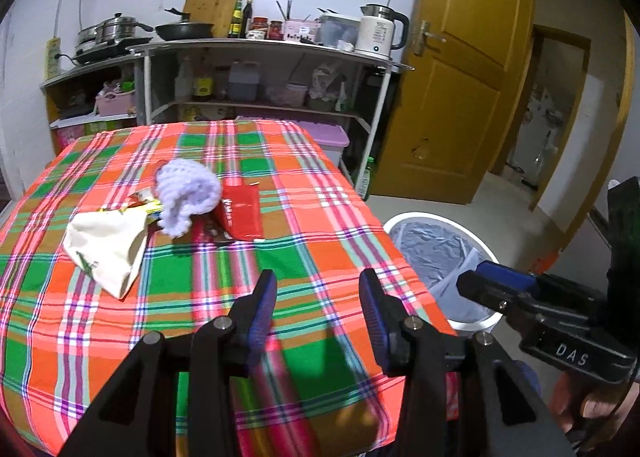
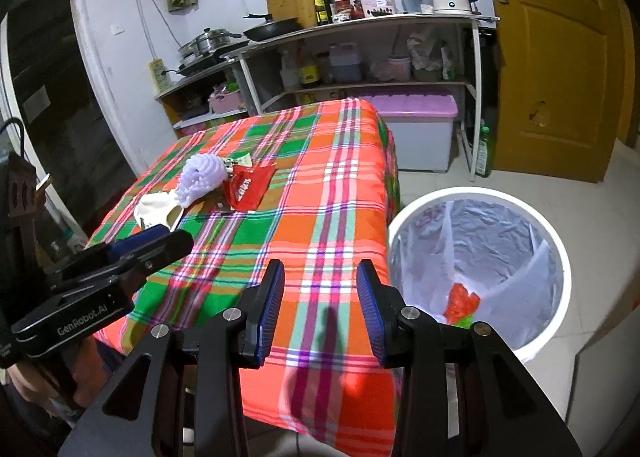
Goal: Collect trash
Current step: 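Move both tools back over the table toward the remaining foam net and wrapper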
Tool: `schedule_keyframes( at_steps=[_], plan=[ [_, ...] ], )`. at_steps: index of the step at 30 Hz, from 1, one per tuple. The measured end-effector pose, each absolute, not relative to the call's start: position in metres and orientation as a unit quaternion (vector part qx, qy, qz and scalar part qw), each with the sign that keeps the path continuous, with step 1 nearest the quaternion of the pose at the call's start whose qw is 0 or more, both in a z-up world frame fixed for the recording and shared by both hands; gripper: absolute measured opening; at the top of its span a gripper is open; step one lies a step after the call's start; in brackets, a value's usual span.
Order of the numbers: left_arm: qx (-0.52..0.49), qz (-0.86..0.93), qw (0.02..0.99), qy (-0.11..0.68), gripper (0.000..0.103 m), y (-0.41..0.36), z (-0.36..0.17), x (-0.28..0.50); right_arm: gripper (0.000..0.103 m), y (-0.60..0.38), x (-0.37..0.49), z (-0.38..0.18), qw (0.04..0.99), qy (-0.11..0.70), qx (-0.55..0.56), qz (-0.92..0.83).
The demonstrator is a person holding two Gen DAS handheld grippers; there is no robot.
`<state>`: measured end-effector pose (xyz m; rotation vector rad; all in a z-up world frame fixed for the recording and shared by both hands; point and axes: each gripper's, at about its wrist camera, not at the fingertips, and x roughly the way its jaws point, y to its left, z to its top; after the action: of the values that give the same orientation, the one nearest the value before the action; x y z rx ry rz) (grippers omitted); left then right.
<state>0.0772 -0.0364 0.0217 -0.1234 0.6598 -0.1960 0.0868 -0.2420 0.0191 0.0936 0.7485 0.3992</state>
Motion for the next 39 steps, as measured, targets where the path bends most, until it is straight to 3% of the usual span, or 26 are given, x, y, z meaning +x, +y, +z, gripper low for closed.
schedule_keyframes(
  at_steps=[17,34,39],
  plan=[
    [-0.091,-0.039,0.936,0.336,0.045,0.024,0.003,0.074,0.039,-0.201,0.106,0.005,0.89,0.392,0.039,0.231],
    [-0.136,0.044,0.933,0.329,0.066,0.104,-0.005,0.089,0.039,-0.164,0.133,-0.003,0.876,0.405,0.023,0.261],
    [-0.151,0.054,0.927,0.34,0.067,0.117,-0.014,0.1,0.039,-0.155,0.143,-0.006,0.873,0.408,0.02,0.267]
  ],
)
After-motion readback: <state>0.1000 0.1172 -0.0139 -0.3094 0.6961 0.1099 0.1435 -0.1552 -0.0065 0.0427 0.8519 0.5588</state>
